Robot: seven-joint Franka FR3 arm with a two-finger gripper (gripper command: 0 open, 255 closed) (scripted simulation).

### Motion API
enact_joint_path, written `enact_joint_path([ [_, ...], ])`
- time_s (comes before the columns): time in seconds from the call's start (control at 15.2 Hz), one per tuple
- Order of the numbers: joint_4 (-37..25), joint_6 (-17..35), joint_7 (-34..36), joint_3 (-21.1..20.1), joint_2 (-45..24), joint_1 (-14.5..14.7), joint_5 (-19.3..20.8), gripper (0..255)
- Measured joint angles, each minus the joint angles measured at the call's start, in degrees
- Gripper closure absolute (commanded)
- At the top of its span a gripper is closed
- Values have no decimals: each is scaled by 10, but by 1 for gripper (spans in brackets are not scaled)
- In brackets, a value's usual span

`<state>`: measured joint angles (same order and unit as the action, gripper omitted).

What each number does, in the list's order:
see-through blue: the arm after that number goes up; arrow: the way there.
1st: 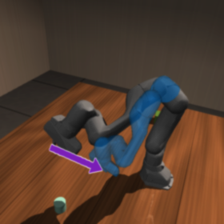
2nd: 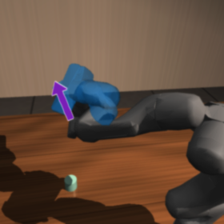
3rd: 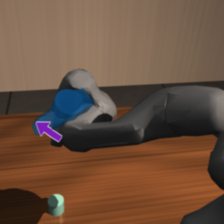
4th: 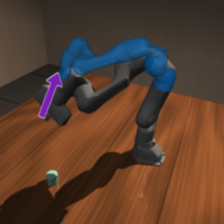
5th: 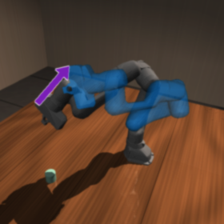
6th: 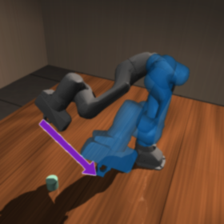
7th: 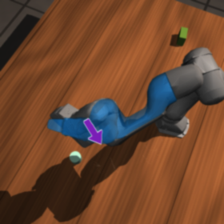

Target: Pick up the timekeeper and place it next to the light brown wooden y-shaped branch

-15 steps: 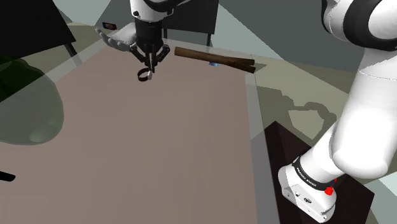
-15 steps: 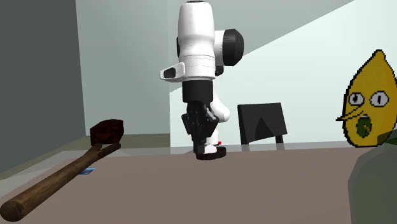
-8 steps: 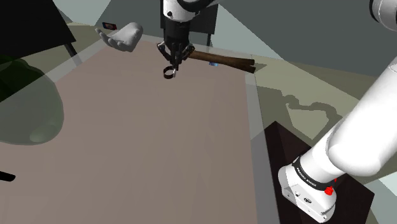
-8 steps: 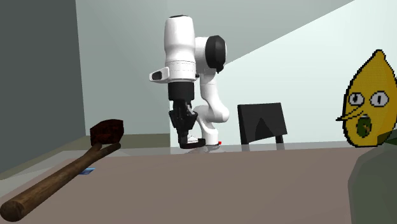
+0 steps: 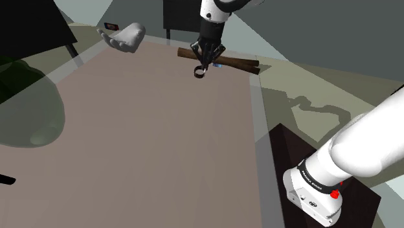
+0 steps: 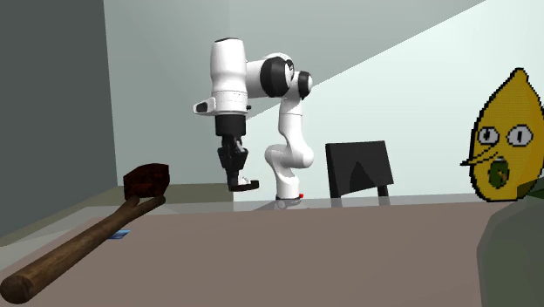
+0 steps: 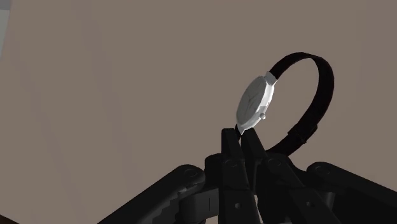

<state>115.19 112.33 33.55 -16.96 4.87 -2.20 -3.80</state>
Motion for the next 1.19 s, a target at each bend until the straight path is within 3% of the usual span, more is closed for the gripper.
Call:
enact_joint_path([
  [0.73,141,6,-158,94,128,-55,-14,255],
  [1.19,188,56,-173,100,123,-59,-15,255],
])
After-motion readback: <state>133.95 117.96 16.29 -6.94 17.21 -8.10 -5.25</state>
